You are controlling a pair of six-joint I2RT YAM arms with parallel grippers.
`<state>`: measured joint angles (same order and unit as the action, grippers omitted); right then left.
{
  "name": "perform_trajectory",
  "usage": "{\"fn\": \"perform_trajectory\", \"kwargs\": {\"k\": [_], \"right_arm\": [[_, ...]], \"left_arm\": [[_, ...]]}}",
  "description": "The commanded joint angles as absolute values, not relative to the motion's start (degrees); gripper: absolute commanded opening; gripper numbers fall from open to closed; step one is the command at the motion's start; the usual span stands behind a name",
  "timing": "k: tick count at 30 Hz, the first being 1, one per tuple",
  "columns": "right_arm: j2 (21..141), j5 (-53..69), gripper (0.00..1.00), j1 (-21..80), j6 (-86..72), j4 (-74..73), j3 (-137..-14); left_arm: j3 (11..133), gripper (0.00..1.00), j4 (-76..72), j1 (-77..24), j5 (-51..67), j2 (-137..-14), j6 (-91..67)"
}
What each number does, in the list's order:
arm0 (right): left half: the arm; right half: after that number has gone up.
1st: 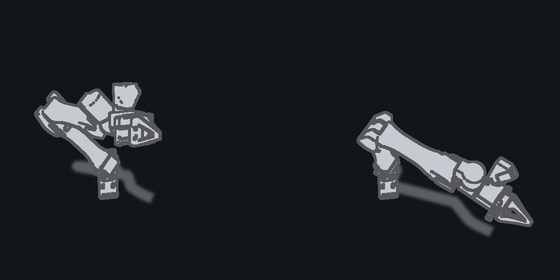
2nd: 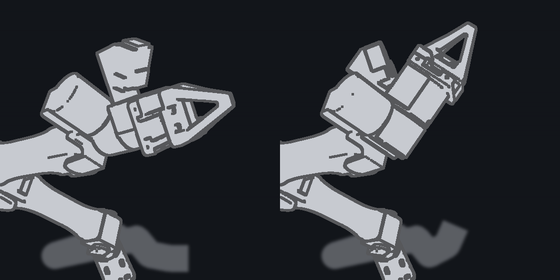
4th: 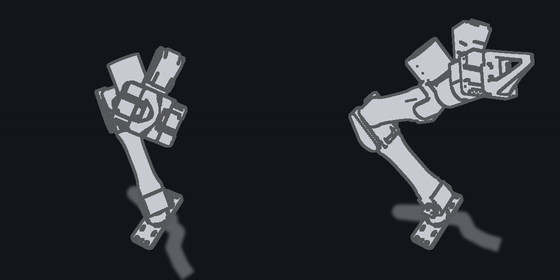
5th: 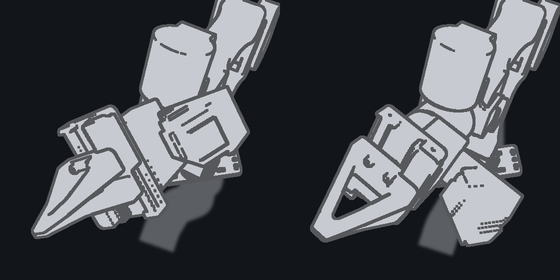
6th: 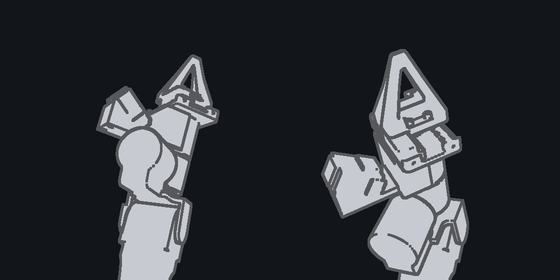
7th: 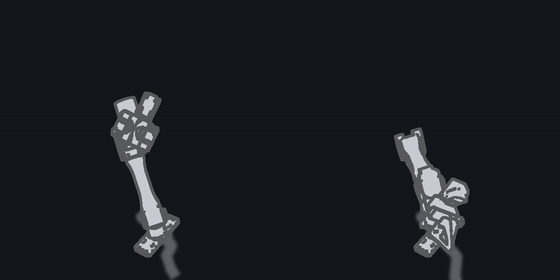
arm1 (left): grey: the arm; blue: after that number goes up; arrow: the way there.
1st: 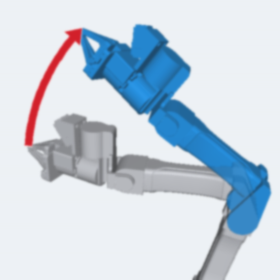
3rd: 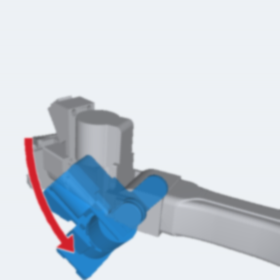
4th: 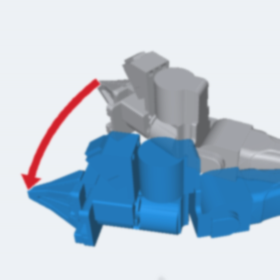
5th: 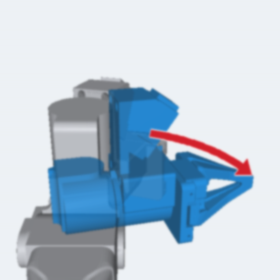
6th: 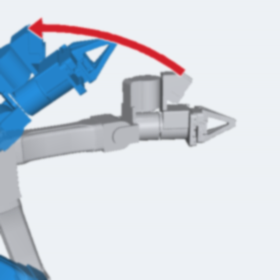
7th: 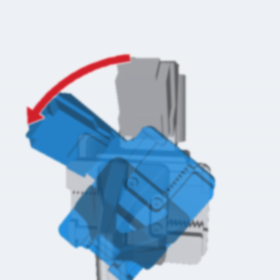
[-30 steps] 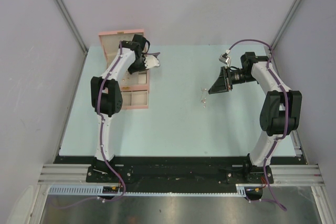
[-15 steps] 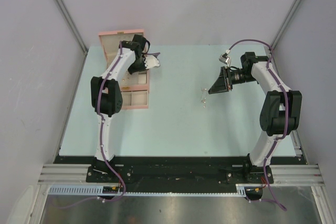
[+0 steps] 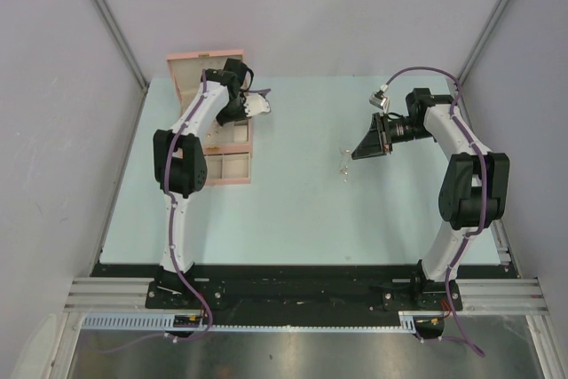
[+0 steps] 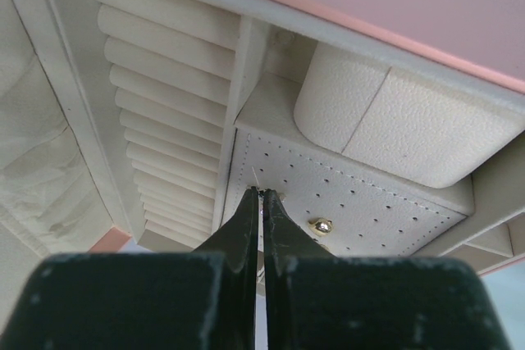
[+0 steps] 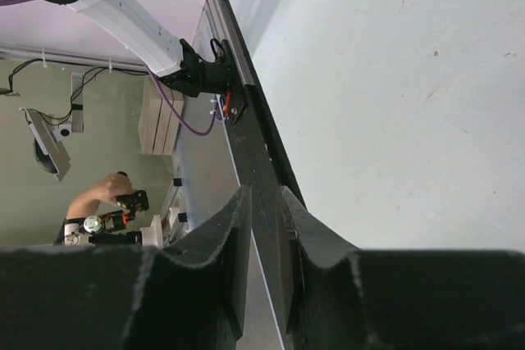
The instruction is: Organize the mixed jewelry
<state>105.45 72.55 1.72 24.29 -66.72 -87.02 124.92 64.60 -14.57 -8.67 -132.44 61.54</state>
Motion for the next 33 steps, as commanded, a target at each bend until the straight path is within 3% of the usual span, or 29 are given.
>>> {"fn": "perform_trajectory", "kwargs": {"k": [1, 33], "right_arm": [[105.64, 72.77, 0.24, 1.93, 25.66, -66.36, -87.1], [105.82, 72.6, 0.23, 1.93, 25.49, -66.36, -87.1]], "left_arm": [[124.54, 0.0, 64.34, -14.85, -7.38, -129.99, 62.31], [123.13, 0.01, 63.63, -14.68, -8.17, -128.85, 63.1]]}}
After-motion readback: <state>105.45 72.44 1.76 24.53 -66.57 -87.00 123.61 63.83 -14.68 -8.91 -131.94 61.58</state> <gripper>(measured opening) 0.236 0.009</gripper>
